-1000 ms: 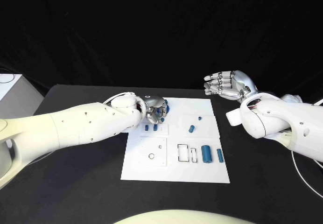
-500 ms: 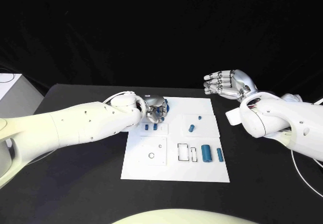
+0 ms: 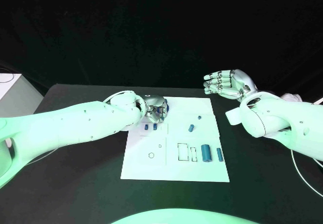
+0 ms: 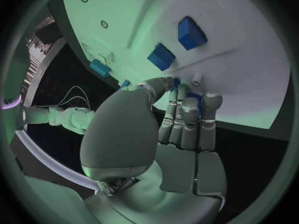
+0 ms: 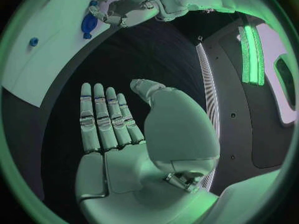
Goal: Assemble the parts on the task board
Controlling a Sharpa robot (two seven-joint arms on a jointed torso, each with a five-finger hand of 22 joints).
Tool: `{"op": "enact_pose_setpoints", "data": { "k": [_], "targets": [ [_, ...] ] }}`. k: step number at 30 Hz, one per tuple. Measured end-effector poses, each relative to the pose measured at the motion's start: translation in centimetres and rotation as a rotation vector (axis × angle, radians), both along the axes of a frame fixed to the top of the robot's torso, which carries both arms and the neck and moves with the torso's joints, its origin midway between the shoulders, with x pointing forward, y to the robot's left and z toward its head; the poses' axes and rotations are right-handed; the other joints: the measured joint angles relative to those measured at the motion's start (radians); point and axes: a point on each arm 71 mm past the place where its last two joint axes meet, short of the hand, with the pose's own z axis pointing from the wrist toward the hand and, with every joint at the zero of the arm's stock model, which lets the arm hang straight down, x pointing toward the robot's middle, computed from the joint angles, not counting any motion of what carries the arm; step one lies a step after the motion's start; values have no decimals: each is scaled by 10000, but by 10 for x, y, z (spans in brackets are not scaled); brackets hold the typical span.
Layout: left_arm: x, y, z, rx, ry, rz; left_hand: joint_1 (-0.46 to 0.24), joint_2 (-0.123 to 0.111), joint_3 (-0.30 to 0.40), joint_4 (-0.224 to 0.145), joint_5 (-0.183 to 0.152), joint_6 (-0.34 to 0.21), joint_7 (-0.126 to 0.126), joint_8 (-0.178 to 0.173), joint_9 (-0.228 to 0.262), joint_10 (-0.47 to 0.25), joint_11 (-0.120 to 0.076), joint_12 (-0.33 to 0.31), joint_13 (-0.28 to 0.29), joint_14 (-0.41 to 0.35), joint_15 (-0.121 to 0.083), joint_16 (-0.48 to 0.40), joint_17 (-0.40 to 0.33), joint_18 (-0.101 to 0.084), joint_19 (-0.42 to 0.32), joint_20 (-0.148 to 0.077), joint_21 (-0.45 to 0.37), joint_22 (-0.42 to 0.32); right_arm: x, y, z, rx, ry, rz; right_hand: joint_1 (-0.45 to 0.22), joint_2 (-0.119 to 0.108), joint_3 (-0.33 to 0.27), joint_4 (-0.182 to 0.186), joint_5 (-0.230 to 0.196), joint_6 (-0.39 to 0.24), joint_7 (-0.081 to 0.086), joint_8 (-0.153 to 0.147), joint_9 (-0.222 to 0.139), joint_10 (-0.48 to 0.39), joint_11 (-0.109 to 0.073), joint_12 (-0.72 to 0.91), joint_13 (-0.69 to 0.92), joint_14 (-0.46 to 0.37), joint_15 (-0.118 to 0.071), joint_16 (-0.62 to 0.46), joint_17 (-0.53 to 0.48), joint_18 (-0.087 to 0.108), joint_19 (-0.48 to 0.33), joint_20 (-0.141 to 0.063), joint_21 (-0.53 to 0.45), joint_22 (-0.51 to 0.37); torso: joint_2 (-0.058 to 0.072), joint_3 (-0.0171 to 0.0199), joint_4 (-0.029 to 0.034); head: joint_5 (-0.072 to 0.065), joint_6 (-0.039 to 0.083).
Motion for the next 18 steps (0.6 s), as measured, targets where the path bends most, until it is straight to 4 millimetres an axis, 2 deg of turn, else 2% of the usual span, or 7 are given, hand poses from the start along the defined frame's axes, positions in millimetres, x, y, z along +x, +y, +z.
{"op": "enact_pose_setpoints", "data": {
  "k": [8,9,10,16,18],
  "targets": [
    [0,0,0,-34,72,-12,-53,53,47,-98,0,331,-101,0,-33,391,-69,-213,-101,147,-76,100,94,-1,197,-21,161,189,0,0,0,2,0,7,0,0,0,0,0,0,0,0,0,0,0,0,0,0,0,0,0,0,0,0,0,1,1,0,8,-1,-12],
    [0,0,0,-39,77,-12,-50,87,70,-121,0,403,-103,0,-34,463,-85,-224,-122,220,-101,156,158,-17,272,-21,213,251,0,0,0,1,0,6,0,0,0,0,0,0,0,0,0,0,0,0,0,0,0,0,0,0,0,0,0,0,1,1,8,-1,-12],
    [0,0,0,-44,84,-11,-14,172,79,-169,0,496,-120,0,-35,581,-120,-236,-132,349,-120,226,282,-155,380,-56,302,366,0,0,0,1,1,4,0,0,0,0,0,0,0,0,0,0,0,0,0,0,0,0,0,0,0,0,0,1,1,2,7,-2,-12],
    [1,0,0,-72,84,2,2,292,97,-266,-11,740,-162,-7,-41,915,-229,-403,-186,643,-216,386,614,-156,567,-112,448,578,0,0,0,2,2,6,0,0,0,0,0,0,0,0,0,0,0,0,0,0,0,0,1,0,0,0,0,1,1,2,2,9,0],
    [1,0,0,-87,75,6,13,304,73,-319,-11,809,-187,-52,-41,1016,-201,-511,-200,722,-210,442,696,-156,593,-138,448,618,0,0,0,2,2,6,0,0,0,0,0,0,0,0,0,0,0,0,0,0,0,0,1,0,0,0,0,1,2,2,0,9,7]
  ]
}}
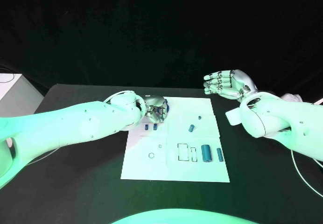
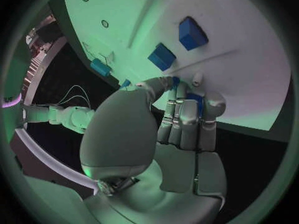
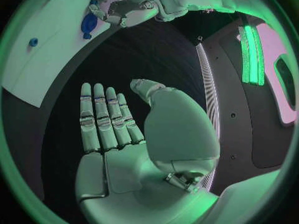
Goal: Assemble the parts on the task board
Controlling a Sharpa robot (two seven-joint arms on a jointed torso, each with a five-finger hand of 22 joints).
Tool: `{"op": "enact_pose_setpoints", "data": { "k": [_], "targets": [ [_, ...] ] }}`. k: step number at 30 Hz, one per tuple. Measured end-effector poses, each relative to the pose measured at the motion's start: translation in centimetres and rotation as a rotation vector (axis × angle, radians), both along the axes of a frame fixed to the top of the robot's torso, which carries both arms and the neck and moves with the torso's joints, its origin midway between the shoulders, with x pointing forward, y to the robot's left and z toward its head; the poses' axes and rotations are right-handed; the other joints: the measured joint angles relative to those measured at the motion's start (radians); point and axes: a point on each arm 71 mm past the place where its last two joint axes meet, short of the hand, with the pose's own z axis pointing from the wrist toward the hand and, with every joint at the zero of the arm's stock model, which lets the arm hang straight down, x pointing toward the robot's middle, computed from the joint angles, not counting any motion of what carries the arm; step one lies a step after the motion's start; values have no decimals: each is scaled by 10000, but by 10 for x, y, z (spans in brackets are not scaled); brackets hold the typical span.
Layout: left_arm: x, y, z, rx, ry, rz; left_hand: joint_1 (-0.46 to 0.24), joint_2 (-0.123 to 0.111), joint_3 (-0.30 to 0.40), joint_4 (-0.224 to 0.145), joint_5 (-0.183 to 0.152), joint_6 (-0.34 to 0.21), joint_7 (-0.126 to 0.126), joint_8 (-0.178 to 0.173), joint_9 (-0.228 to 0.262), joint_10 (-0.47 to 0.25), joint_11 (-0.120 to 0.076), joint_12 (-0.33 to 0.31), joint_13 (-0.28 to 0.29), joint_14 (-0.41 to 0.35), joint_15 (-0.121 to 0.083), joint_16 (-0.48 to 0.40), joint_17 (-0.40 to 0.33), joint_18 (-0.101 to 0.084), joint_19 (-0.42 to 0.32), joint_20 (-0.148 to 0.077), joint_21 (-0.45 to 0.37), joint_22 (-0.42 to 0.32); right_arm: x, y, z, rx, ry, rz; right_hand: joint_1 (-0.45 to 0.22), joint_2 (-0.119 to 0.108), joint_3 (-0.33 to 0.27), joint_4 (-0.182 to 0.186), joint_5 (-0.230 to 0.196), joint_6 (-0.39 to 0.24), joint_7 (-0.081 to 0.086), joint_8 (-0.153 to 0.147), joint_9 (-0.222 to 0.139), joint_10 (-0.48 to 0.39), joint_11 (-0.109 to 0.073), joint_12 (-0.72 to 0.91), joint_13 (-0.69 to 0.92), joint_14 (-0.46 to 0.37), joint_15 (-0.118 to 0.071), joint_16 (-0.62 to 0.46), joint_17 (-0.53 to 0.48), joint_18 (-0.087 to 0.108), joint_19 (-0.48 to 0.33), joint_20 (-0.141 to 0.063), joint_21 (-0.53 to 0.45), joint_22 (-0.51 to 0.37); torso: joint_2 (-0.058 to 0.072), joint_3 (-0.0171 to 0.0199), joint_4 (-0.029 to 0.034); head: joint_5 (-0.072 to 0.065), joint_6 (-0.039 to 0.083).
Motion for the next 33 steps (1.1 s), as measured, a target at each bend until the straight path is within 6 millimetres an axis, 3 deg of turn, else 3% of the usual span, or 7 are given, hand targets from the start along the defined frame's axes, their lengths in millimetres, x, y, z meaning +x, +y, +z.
{"op": "enact_pose_setpoints", "data": {
  "k": [17,33],
  "targets": [
    [-2,5,1,-429,-259,10,-55,51,111,-220,-8,253,36,-302,-53,443,16,-735,-171,174,27,41,121,0,171,-27,163,190,0,0,0,-2,13,-2,0,0,0,0,40,0,0,0,-9,35,35,-39,0,0,0,-40,-28,0,0,0,0,-34,-2,-2,3,-20,74],
    [-8,21,31,-1594,-668,52,-95,90,110,-218,-8,266,45,-404,-71,517,16,-950,-196,205,-4,40,91,1,171,-27,163,186,0,-2,0,-11,23,-32,0,0,0,0,39,0,0,0,-9,35,35,-39,0,0,0,-39,-27,0,0,0,0,-34,-19,-3,24,-39,86]
  ]
}}
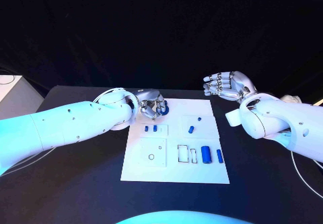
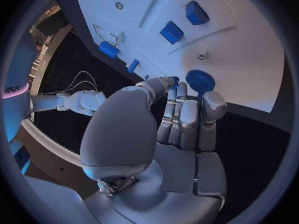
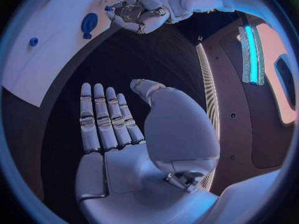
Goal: Assemble the parts on the task board
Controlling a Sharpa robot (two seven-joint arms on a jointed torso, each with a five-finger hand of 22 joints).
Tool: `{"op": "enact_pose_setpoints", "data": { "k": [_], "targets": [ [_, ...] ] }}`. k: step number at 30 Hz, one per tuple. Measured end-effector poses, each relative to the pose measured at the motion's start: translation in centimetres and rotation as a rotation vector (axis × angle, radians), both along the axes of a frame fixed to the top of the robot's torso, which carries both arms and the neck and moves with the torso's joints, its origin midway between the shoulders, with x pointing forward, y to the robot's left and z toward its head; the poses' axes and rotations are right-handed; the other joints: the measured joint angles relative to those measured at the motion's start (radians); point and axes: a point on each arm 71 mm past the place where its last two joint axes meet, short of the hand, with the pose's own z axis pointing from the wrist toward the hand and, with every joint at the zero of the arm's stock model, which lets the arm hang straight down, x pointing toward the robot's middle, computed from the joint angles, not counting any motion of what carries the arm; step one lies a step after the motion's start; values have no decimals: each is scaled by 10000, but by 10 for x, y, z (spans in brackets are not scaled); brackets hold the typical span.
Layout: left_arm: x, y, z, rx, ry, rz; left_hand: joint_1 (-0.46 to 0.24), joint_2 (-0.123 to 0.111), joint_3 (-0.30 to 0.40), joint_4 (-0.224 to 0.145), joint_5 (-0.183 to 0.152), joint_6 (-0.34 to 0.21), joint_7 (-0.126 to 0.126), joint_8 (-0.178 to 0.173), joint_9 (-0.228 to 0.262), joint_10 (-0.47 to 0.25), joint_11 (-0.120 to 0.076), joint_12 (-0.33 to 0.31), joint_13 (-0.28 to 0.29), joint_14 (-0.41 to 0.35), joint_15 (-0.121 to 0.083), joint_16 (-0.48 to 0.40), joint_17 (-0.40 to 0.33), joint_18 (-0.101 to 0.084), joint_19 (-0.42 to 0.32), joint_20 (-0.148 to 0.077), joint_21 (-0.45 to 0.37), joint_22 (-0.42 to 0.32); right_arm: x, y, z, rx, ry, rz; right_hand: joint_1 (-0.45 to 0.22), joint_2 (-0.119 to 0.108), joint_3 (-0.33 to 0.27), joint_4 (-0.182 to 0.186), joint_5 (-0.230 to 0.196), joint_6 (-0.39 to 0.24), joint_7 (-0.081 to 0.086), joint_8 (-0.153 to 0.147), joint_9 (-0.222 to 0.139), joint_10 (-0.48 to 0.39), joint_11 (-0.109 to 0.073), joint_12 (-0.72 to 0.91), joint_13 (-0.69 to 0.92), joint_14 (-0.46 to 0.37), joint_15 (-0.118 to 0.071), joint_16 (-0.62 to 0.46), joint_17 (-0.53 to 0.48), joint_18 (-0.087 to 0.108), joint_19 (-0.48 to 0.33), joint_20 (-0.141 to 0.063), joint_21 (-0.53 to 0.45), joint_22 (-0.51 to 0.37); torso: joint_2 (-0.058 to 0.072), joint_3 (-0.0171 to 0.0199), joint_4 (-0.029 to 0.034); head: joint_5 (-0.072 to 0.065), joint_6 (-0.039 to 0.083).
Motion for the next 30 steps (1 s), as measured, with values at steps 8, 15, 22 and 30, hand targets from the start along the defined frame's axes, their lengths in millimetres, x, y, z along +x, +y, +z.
{"op": "enact_pose_setpoints", "data": {
  "k": [8,15,22,30],
  "targets": [
    [-3,13,2,-21,106,133,-10,-10,-29,-28,0,4,6,-9,-4,44,4,-35,-3,0,0,0,0,1,-1,0,0,6,0,-1,0,-8,7,-14,0,0,0,0,0,0,0,0,0,0,0,0,0,0,0,0,0,-1,0,0,0,1,4,0,-7,12,5],
    [-2,24,1,96,247,288,-81,-81,-29,-28,0,70,5,-55,-4,91,-13,-99,-13,0,0,0,13,0,-1,0,0,28,0,-1,0,-12,11,-28,0,0,0,0,0,0,0,0,1,0,0,0,-1,0,0,0,0,0,0,0,0,1,16,-1,-14,28,9],
    [-1,28,-2,250,398,345,-81,-81,-29,-28,0,69,5,-55,-5,159,-17,-153,-15,0,0,-1,13,3,73,0,0,61,0,-1,0,-12,14,-24,0,0,0,0,0,0,0,0,1,0,0,0,0,0,0,0,1,0,0,0,0,1,22,1,-14,60,-10],
    [2,32,-7,467,595,398,-121,-42,-56,-55,0,109,-35,-56,-9,158,-17,-190,-15,0,0,-1,-8,2,72,0,0,61,0,-1,0,-11,19,-18,0,0,-32,-32,0,0,0,0,1,0,0,0,0,37,-37,0,-34,-1,0,0,0,-43,23,5,-19,81,-24]
  ]
}}
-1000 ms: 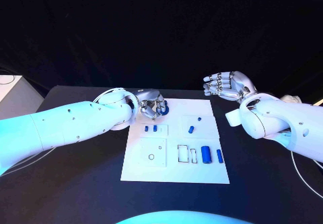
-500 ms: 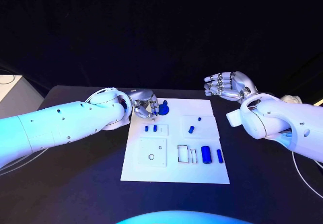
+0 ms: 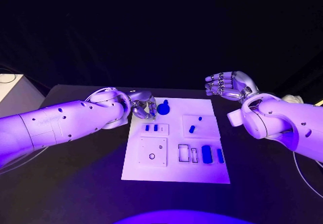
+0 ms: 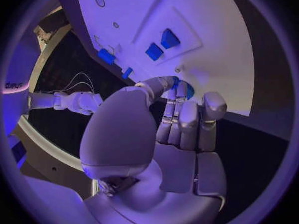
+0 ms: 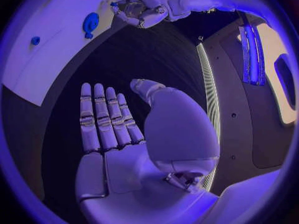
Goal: Assemble the parts on the task board
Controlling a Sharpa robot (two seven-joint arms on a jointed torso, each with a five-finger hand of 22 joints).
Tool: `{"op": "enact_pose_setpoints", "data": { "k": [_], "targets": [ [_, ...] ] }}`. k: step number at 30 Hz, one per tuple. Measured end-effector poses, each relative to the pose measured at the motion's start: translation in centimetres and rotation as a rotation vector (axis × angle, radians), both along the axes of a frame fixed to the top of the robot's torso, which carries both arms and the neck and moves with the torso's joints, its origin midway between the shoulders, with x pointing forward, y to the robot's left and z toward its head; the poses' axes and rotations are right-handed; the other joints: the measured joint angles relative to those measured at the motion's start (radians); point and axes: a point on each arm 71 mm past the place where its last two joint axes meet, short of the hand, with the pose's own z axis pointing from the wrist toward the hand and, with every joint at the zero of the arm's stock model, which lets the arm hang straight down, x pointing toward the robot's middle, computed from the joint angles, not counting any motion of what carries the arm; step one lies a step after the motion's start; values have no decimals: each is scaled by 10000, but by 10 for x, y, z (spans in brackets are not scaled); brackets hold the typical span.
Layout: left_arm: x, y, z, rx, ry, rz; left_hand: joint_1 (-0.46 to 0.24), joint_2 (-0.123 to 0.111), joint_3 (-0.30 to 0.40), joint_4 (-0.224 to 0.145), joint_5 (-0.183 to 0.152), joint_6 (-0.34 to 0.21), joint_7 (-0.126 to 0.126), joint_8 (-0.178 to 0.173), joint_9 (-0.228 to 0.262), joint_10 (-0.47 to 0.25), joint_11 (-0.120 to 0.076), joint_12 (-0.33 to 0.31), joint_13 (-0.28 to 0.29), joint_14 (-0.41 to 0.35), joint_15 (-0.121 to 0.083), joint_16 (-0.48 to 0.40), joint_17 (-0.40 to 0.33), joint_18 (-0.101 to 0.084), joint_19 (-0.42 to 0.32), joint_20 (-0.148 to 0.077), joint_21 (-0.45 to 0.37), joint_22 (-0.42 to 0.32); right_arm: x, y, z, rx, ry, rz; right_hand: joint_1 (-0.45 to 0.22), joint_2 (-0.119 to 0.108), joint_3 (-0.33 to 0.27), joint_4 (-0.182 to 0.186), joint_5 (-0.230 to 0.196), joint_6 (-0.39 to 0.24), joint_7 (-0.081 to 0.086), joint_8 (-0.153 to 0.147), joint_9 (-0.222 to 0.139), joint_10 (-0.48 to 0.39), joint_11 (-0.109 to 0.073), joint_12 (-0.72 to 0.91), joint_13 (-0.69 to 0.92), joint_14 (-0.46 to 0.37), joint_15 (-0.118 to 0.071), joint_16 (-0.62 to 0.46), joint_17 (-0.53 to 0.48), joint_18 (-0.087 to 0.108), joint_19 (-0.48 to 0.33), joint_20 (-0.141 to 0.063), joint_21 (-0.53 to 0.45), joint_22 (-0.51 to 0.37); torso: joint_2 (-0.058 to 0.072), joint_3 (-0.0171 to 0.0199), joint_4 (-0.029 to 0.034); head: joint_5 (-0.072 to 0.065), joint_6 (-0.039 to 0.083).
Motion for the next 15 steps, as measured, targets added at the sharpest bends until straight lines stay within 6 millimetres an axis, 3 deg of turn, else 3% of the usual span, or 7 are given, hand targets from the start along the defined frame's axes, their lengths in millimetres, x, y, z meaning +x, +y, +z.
{"op": "enact_pose_setpoints", "data": {
  "k": [15],
  "targets": [
    [1,-1,-10,118,191,0,0,0,0,0,0,33,35,0,-6,91,-19,-1,-1,0,0,0,1,0,-1,-1,0,5,0,-1,0,-1,3,-7,0,0,0,0,0,0,0,0,0,0,0,0,0,-1,0,0,1,1,0,0,0,1,0,-4,-11,-12,-19]
  ]
}}
